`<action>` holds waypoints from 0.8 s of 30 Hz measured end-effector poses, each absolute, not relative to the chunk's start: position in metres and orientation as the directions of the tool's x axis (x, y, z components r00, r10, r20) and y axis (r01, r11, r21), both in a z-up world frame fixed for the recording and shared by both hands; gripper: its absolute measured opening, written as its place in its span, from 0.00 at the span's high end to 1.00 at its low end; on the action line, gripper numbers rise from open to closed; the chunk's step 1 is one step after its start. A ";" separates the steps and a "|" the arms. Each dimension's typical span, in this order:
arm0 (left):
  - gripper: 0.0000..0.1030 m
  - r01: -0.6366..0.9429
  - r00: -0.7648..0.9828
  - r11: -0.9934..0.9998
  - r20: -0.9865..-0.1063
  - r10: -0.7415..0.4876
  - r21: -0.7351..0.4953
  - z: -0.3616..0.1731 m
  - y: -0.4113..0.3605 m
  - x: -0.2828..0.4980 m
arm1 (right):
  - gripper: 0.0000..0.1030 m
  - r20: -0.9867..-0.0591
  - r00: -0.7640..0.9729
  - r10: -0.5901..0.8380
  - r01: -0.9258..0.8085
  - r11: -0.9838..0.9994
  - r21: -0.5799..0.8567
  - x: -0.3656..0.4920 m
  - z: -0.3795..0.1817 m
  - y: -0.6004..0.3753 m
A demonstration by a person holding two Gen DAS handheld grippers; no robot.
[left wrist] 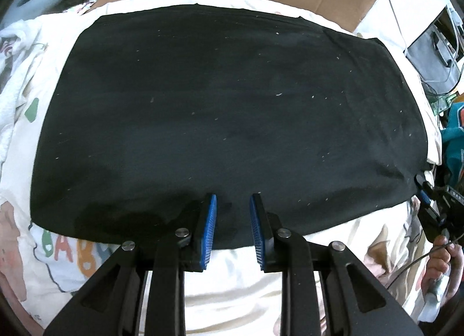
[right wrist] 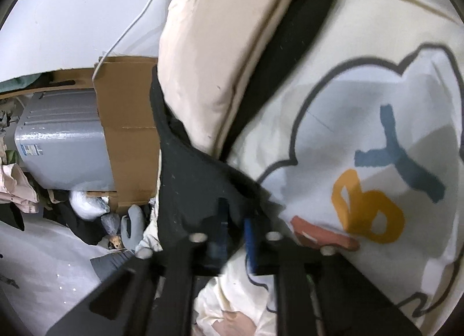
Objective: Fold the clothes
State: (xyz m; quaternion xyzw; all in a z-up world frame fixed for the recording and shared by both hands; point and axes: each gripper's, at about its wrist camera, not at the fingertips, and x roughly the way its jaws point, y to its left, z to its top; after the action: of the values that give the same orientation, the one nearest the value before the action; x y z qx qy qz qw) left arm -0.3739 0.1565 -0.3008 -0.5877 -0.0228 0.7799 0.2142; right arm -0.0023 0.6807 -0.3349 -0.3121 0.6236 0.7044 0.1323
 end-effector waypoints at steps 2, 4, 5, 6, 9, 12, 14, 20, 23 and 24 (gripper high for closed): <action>0.78 -0.311 -0.218 -0.903 -0.903 0.371 -0.296 -0.299 0.161 -0.373 | 0.96 -0.598 -0.777 -0.197 -0.566 -0.199 0.800 -0.006 -0.324 0.680; 0.78 -0.317 -0.219 -0.899 -0.899 0.378 -0.301 -0.298 0.166 -0.371 | 0.96 -0.599 -0.776 -0.198 -0.556 -0.234 0.798 -0.012 -0.312 0.677; 0.78 -0.321 -0.220 -0.897 -0.897 0.384 -0.305 -0.298 0.168 -0.370 | 0.97 -0.599 -0.775 -0.201 -0.551 -0.250 0.796 -0.014 -0.305 0.675; 0.78 -0.325 -0.222 -0.894 -0.894 0.388 -0.307 -0.298 0.171 -0.369 | 0.97 -0.600 -0.774 -0.204 -0.548 -0.260 0.795 -0.015 -0.301 0.675; 0.77 -0.329 -0.248 -0.899 -0.892 0.379 -0.290 -0.297 0.176 -0.367 | 0.97 -0.595 -0.775 -0.214 -0.530 -0.293 0.796 -0.021 -0.284 0.672; 0.77 -0.329 -0.268 -0.896 -0.880 0.392 -0.298 -0.295 0.180 -0.365 | 0.97 -0.594 -0.772 -0.225 -0.511 -0.336 0.791 -0.031 -0.265 0.668; 0.78 -0.337 -0.266 -0.890 -0.875 0.404 -0.308 -0.296 0.182 -0.362 | 0.97 -0.596 -0.769 -0.231 -0.501 -0.363 0.786 -0.038 -0.255 0.665; 0.78 -0.320 -0.255 -0.885 -0.869 0.423 -0.337 -0.304 0.181 -0.355 | 0.97 -0.582 -0.776 -0.244 -0.462 -0.407 0.788 -0.058 -0.231 0.661; 0.78 -0.313 -0.245 -0.882 -0.868 0.432 -0.351 -0.308 0.179 -0.351 | 0.97 -0.581 -0.774 -0.251 -0.449 -0.429 0.784 -0.068 -0.222 0.658; 0.78 -0.313 -0.243 -0.881 -0.867 0.435 -0.354 -0.310 0.179 -0.349 | 0.97 -0.583 -0.772 -0.253 -0.447 -0.436 0.781 -0.070 -0.220 0.657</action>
State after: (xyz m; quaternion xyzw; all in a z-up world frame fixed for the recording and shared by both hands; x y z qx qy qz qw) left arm -0.3490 0.1789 -0.3095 -0.5674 -0.0536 0.7866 0.2376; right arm -0.0698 0.6567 -0.2198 -0.3316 0.5276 0.7796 0.0624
